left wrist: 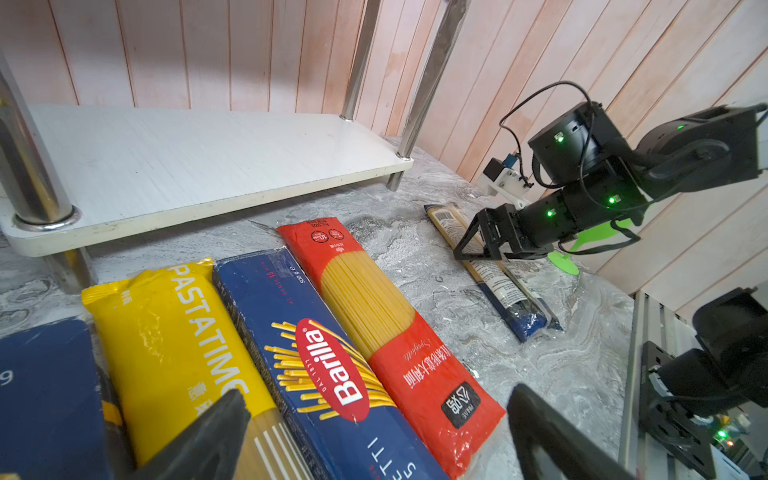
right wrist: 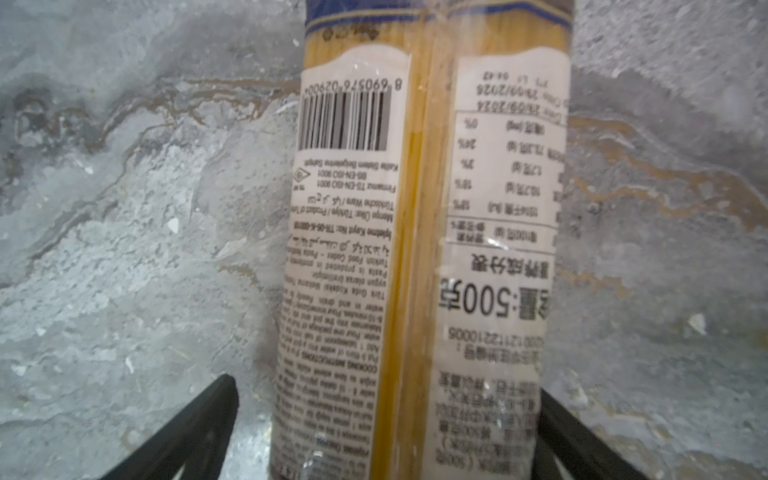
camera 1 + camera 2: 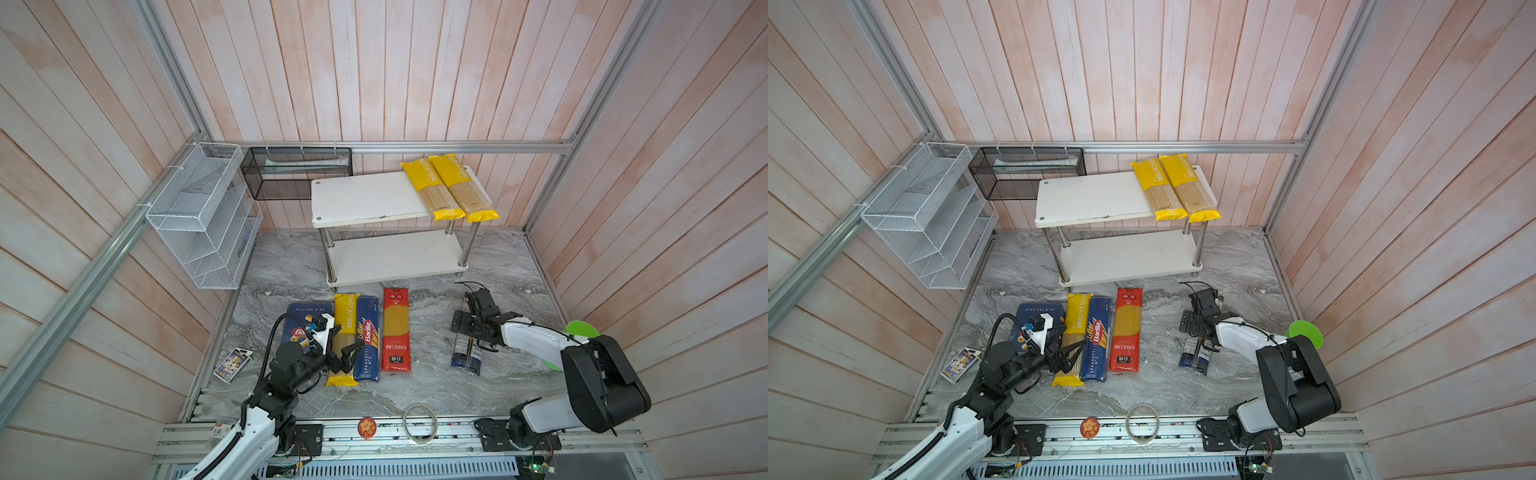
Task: Place and organize the pasta boxes and bags onto the shelf
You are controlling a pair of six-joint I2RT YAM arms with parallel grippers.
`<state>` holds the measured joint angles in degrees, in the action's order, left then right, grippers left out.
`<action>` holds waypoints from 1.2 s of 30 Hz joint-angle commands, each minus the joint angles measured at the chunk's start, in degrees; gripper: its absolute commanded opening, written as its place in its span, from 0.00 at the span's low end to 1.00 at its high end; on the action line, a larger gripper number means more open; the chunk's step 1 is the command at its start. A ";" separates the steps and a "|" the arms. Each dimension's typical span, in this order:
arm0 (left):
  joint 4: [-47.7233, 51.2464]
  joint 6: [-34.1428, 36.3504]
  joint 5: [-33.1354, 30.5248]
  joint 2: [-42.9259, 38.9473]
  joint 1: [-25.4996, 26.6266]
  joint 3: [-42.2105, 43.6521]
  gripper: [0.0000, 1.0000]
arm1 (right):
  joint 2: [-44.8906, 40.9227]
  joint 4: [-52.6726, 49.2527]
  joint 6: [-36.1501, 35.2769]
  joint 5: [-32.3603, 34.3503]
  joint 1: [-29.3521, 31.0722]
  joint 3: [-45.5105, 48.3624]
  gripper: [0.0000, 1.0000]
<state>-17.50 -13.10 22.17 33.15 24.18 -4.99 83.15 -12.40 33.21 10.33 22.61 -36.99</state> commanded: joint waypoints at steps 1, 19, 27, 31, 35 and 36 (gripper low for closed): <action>-0.05 0.53 -0.16 -0.57 0.26 -0.65 1.00 | 0.26 -0.98 0.80 -3.27 2.75 1.38 0.98; -0.28 0.59 -0.16 0.00 0.36 -0.81 1.00 | -13.34 -6.19 -1.43 -4.35 4.78 6.11 0.98; -0.43 0.38 -0.02 0.16 0.35 -0.84 1.00 | -16.47 -2.45 2.91 -5.32 5.16 8.21 0.98; -0.35 0.49 0.02 0.36 0.38 -0.97 1.00 | -15.29 -2.53 3.59 -4.02 5.25 7.83 0.98; -0.26 0.53 -0.08 0.32 0.42 -1.03 1.00 | -12.94 -7.63 3.74 1.42 5.24 5.26 0.98; -0.26 0.53 -0.18 0.29 0.42 -1.03 1.00 | -12.37 -8.23 3.63 2.67 5.23 5.02 0.98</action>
<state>-17.45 -13.10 22.15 33.63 24.40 -4.99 69.47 -16.84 36.03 8.08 27.53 -30.13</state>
